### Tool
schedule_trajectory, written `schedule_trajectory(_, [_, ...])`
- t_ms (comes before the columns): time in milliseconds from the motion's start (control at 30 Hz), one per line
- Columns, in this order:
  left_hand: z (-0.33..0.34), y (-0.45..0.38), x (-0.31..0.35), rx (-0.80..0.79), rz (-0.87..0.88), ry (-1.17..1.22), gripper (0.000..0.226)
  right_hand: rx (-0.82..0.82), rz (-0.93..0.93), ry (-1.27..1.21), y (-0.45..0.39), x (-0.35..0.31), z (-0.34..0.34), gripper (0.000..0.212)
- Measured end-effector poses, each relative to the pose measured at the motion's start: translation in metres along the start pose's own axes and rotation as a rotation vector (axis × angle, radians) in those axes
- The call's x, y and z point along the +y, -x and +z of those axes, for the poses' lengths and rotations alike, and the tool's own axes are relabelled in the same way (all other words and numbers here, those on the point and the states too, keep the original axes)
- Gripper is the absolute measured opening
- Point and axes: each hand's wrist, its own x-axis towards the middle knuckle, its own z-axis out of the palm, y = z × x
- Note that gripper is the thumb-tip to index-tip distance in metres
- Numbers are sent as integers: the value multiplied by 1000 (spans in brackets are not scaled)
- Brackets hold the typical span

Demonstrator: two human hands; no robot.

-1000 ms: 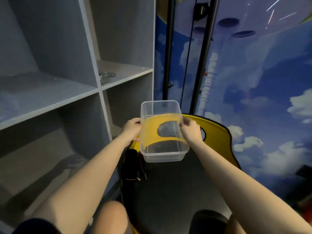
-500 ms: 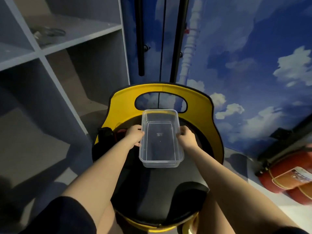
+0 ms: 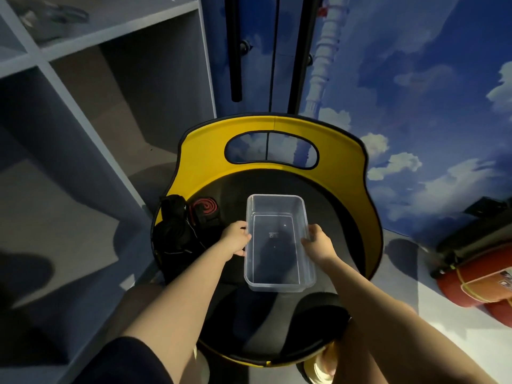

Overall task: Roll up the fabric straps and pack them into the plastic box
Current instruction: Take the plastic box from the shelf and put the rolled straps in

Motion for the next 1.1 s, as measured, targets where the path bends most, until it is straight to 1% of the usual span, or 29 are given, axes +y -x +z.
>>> schedule_trajectory(133, [-1,-5,-9,-38,0,15,49,-10,-26,58,-4,2,2,38])
schedule_trajectory(233, [-12,-9,-11,-16,85,-62,54,71,-135,149,-8,-6,4,42])
schedule_trajectory(300, [-25,-13,-11,72,201,-158,52,124,-265,223,-11,-18,10,50])
schedule_trajectory(333, [-33,-14,-10,125,259,-198,50,122,-337,250,-12,-26,15,53])
schedule_trajectory(400, [-52,-18,-9,248,366,-332,49,63,-459,295,-15,-44,28,56])
schedule_trajectory(467, [-73,-22,-8,332,444,-543,52,-27,-551,326,-18,-62,45,58])
schedule_trajectory(500, [-82,-24,-8,336,449,-646,56,-70,-592,342,-19,-71,54,60])
schedule_trajectory(567, [-99,-28,-8,286,378,-787,68,-152,-640,387,-24,-86,73,64])
schedule_trajectory(700, [-119,-39,-8,182,197,-908,91,-293,-634,471,-38,-108,106,76])
schedule_trajectory(800, [-119,-50,-6,145,96,-1001,101,-362,-596,503,-52,-119,126,87])
schedule_trajectory(867, [-117,-56,-5,157,72,-1051,101,-394,-583,527,-62,-124,137,93])
schedule_trajectory(933, [-116,-61,-5,199,85,-1053,95,-422,-578,530,-70,-129,144,98])
schedule_trajectory(1033, [-114,-68,-11,207,153,-970,86,-472,-598,541,-79,-134,147,104])
schedule_trajectory(1100, [-115,-70,-14,182,192,-900,86,-507,-595,580,-83,-135,144,107])
